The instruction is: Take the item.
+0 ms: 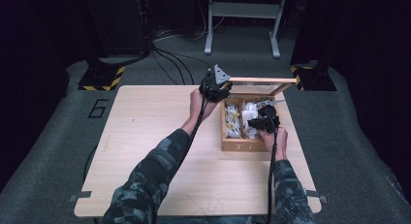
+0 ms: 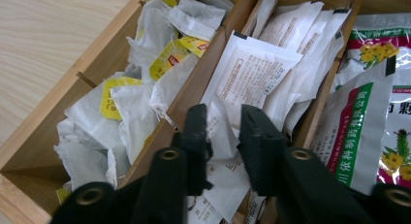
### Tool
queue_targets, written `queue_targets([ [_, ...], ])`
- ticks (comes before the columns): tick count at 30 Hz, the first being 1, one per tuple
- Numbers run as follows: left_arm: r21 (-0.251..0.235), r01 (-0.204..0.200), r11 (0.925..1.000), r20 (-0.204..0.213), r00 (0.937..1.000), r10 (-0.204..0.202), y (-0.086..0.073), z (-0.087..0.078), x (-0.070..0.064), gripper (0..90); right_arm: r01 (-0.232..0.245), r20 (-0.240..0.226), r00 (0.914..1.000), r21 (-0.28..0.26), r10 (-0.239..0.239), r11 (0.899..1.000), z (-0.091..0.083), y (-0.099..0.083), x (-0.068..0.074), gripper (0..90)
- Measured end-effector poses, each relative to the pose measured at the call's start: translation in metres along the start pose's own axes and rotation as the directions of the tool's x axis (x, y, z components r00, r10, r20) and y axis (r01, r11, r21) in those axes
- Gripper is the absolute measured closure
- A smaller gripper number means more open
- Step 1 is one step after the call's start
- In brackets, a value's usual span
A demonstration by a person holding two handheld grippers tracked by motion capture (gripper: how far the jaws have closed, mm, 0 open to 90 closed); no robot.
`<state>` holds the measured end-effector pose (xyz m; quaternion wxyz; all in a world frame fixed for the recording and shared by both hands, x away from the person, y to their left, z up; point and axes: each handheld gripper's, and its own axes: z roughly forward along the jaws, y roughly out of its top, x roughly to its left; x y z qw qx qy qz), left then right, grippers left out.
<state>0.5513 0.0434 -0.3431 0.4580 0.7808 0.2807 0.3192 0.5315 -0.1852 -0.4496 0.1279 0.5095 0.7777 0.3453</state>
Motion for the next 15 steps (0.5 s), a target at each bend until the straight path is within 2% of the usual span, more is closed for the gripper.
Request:
queue_targets([
  [3, 0.001, 0.001, 1.0000, 0.003, 1.0000, -0.001, 0.000, 0.000, 0.000, 64.3, 0.012, -0.013, 0.9998, 0.004, -0.012, 1.000, 0.001, 0.000, -0.001, 82.1],
  [4, 0.001, 0.000, 1.0000, 0.003, 1.0000, 0.000, 0.000, 0.000, 0.000, 64.3, 0.010, -0.017, 0.9998, 0.008, -0.010, 1.000, 0.000, 0.000, 0.001, 85.9],
  [6, -0.001, 0.004, 1.0000, 0.004, 1.0000, -0.004, 0.000, 0.000, 0.000, 64.2, -0.002, -0.024, 0.9997, 0.009, 0.002, 1.000, -0.001, 0.000, 0.003, 87.4],
  [7, -0.002, 0.005, 1.0000, 0.002, 1.0000, -0.005, 0.000, 0.000, 0.000, 64.3, 0.015, -0.025, 0.9996, 0.012, -0.014, 1.000, -0.003, 0.000, 0.005, 89.2],
  [11, -0.002, 0.005, 1.0000, 0.004, 1.0000, -0.005, 0.001, 0.001, 0.001, 64.3, 0.011, -0.029, 0.9995, 0.010, -0.011, 1.000, -0.006, 0.000, 0.009, 90.0],
  [12, 0.000, 0.006, 1.0000, 0.008, 0.9999, -0.006, 0.001, 0.001, 0.001, 64.3, 0.039, -0.019, 0.9991, 0.003, -0.039, 0.999, -0.007, 0.001, 0.010, 90.0],
  [15, -0.002, 0.005, 1.0000, 0.009, 0.9999, -0.005, 0.001, 0.001, 0.001, 64.3, 0.023, -0.019, 0.9995, -0.009, -0.024, 1.000, -0.009, 0.001, 0.013, 90.0],
])
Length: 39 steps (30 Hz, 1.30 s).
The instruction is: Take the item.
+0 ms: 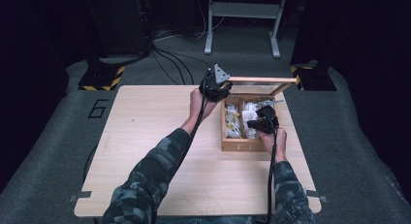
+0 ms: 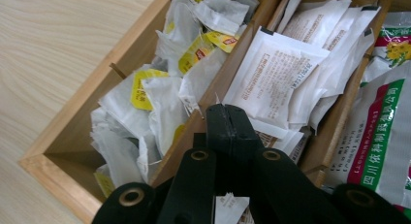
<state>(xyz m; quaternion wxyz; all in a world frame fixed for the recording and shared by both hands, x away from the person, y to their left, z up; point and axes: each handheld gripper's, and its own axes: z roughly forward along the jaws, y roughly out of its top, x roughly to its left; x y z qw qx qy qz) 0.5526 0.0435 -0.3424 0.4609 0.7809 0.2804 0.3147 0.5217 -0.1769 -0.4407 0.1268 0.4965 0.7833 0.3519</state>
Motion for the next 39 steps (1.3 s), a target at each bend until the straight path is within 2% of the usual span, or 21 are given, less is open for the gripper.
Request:
queue_targets([
  [3, 0.003, -0.002, 1.0000, -0.001, 1.0000, 0.002, 0.000, 0.000, 0.001, 64.3, -0.003, 0.005, 1.0000, -0.009, 0.003, 1.000, -0.004, 0.000, 0.002, 90.0],
  [4, 0.004, -0.002, 1.0000, -0.001, 1.0000, 0.002, 0.000, 0.000, 0.001, 64.3, 0.015, 0.000, 0.9999, -0.033, -0.015, 0.999, -0.009, 0.000, 0.001, 90.0],
  [6, 0.003, -0.001, 1.0000, 0.000, 1.0000, 0.001, 0.000, 0.000, 0.001, 64.2, 0.015, 0.003, 0.9999, -0.038, -0.015, 0.999, -0.011, 0.000, 0.002, 90.0],
  [7, 0.001, 0.001, 1.0000, -0.001, 1.0000, -0.001, 0.000, 0.000, 0.001, 64.2, 0.031, 0.007, 0.9995, -0.054, -0.030, 0.998, -0.016, 0.000, 0.002, 90.0],
  [9, 0.001, 0.002, 1.0000, -0.001, 1.0000, -0.002, 0.000, 0.000, 0.001, 64.2, 0.017, 0.013, 0.9998, -0.056, -0.016, 0.998, -0.022, 0.000, 0.004, 90.0],
  [14, 0.000, 0.003, 1.0000, -0.003, 1.0000, -0.003, 0.001, 0.001, 0.001, 64.3, 0.031, 0.020, 0.9994, -0.087, -0.029, 0.996, -0.029, 0.000, 0.004, 90.0],
  [17, -0.001, 0.005, 1.0000, -0.004, 1.0000, -0.005, 0.001, 0.001, 0.001, 64.2, 0.026, 0.000, 0.9997, -0.102, -0.026, 0.994, -0.036, 0.001, 0.006, 90.0],
  [19, -0.004, 0.007, 1.0000, -0.009, 0.9999, -0.007, 0.001, 0.001, 0.001, 64.3, 0.027, 0.004, 0.9996, -0.108, -0.027, 0.994, -0.038, 0.001, 0.007, 90.0],
  [21, -0.005, 0.009, 0.9999, -0.010, 0.9999, -0.009, 0.000, 0.001, 0.001, 64.2, 0.043, 0.007, 0.9991, -0.132, -0.043, 0.990, -0.045, 0.002, 0.009, 90.0],
  [30, -0.004, 0.006, 1.0000, -0.008, 0.9999, -0.006, 0.000, 0.001, 0.001, 64.3, 0.067, 0.007, 0.9978, -0.178, -0.067, 0.982, -0.068, 0.004, 0.017, 90.0],
  [39, -0.008, 0.007, 0.9999, -0.015, 0.9999, -0.007, -0.001, 0.000, -0.001, 64.3, 0.087, 0.002, 0.9960, -0.200, -0.089, 0.976, -0.084, 0.001, 0.024, 90.0],
])
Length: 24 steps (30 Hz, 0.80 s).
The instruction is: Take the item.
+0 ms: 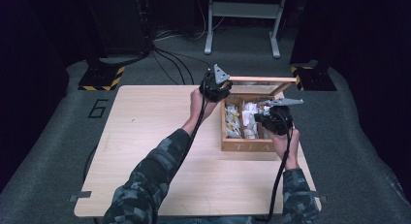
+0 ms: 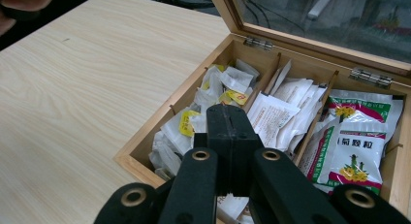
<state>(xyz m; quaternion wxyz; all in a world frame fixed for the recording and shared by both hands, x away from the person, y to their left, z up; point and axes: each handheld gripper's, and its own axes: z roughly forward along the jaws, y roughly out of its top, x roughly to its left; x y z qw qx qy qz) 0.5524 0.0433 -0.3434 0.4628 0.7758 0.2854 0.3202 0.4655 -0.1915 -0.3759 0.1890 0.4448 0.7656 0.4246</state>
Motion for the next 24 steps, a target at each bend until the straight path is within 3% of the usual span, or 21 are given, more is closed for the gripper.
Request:
queue_targets([
  [10, 0.000, 0.000, 1.0000, -0.001, 1.0000, 0.000, 0.000, 0.000, -0.001, 64.3, 0.013, -0.001, 0.9999, -0.054, -0.013, 0.998, -0.028, -0.004, 0.009, 90.0],
  [24, 0.000, 0.001, 1.0000, -0.011, 0.9999, -0.001, 0.000, 0.000, -0.002, 64.4, 0.004, 0.012, 0.9999, -0.085, -0.003, 0.996, -0.050, -0.017, 0.013, 90.0],
])
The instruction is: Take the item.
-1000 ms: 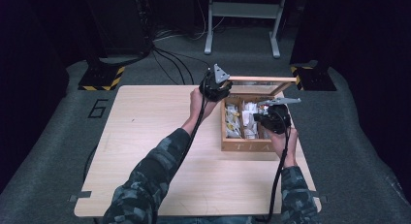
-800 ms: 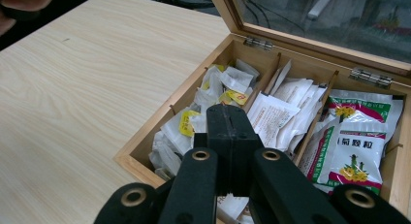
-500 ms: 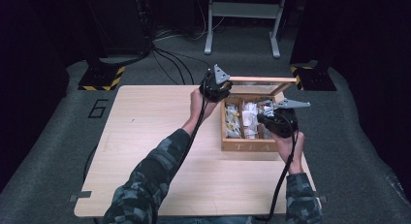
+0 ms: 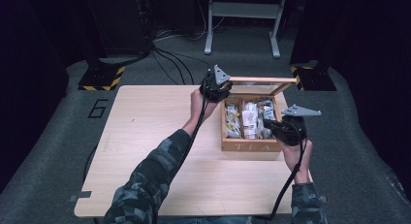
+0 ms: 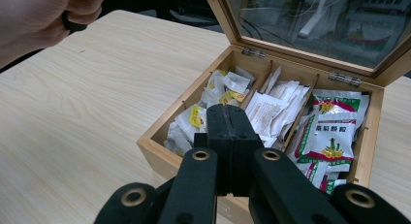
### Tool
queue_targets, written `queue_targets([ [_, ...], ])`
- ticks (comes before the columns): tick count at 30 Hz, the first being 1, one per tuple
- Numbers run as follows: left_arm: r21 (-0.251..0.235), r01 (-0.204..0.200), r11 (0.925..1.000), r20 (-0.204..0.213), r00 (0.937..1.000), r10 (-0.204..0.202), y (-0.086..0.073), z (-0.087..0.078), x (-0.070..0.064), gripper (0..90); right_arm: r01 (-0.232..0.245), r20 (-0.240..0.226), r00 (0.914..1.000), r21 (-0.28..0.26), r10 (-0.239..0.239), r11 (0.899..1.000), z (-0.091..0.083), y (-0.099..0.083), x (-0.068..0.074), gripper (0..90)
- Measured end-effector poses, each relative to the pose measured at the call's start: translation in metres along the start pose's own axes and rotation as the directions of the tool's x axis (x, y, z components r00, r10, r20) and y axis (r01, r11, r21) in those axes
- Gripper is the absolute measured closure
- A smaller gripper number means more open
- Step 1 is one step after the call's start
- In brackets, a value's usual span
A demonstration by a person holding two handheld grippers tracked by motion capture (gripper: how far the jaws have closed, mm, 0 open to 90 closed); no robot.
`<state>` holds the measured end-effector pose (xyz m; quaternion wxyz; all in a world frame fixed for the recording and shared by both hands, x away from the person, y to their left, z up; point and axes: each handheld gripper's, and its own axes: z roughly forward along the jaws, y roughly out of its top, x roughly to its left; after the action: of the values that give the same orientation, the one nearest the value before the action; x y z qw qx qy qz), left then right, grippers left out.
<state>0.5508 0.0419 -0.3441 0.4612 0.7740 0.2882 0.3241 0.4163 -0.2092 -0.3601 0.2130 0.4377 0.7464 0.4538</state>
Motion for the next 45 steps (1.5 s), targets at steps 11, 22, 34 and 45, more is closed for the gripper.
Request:
queue_targets([
  [11, 0.002, -0.002, 1.0000, 0.001, 1.0000, 0.002, 0.000, 0.000, 0.000, 64.4, -0.002, -0.002, 1.0000, -0.010, 0.002, 1.000, -0.015, -0.017, 0.008, 90.0],
  [22, 0.002, -0.001, 1.0000, -0.001, 1.0000, 0.001, 0.000, 0.000, 0.000, 64.4, -0.019, -0.003, 0.9998, -0.013, 0.019, 1.000, -0.024, -0.042, 0.015, 90.0],
  [34, 0.001, 0.000, 1.0000, -0.003, 1.0000, 0.000, 0.000, 0.000, 0.000, 64.4, -0.067, -0.035, 0.9971, 0.021, 0.067, 0.998, -0.010, -0.071, 0.019, 90.0],
  [45, 0.002, 0.001, 1.0000, -0.003, 1.0000, -0.001, 0.000, 0.000, -0.001, 64.4, -0.110, -0.015, 0.9937, 0.090, 0.111, 0.990, 0.015, -0.105, 0.019, 90.0],
])
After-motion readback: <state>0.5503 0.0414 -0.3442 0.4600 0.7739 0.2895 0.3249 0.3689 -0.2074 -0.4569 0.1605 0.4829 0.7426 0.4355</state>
